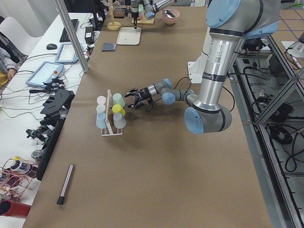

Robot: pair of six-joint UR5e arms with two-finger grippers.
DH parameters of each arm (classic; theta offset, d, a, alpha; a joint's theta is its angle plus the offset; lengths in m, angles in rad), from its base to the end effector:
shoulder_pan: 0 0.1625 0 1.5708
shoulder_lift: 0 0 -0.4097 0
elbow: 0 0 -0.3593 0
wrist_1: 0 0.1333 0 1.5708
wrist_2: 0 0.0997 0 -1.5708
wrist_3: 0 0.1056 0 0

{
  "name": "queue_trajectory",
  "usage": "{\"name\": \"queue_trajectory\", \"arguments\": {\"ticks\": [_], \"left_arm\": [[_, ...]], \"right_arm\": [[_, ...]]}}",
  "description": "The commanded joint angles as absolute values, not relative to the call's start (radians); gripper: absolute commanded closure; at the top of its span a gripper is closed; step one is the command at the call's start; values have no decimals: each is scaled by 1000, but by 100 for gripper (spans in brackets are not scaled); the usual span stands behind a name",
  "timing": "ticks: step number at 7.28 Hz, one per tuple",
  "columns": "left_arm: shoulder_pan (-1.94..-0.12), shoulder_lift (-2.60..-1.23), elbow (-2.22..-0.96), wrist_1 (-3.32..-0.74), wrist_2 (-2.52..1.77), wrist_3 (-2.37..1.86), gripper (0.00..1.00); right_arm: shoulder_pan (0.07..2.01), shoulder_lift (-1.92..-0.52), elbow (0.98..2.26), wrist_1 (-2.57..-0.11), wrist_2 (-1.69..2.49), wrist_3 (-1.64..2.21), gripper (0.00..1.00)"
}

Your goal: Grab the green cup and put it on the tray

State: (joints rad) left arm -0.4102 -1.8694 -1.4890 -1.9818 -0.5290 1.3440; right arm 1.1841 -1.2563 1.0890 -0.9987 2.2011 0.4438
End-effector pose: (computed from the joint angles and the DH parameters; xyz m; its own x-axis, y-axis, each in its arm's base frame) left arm 0.4455 -0.4385 0.4613 -0.5734 0.3731 0.7294 -0.8161 -0.1813 -0.5487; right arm -0.1628 -0.5883 0.6511 0.7455 -0.1038 0.6584 0.0294 0.9920 0.1231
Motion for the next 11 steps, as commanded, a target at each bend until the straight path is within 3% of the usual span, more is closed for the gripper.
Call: {"name": "queue_trajectory", "arguments": {"ticks": [1,5,11], "left_arm": [[-416,-1868,-1491,-2016,-526,1397,5],[-428,-1812,-1532,-2014,-519,1404,3],[-443,-1864,-1528,-2023,-518,1494,3]], "right_arm": [[1186,-1256,1091,-986,2209,443,100],[1238,-1258,1097,-966,2369,424,100],[1460,-1272,1201,-965,2709,445,100]]}}
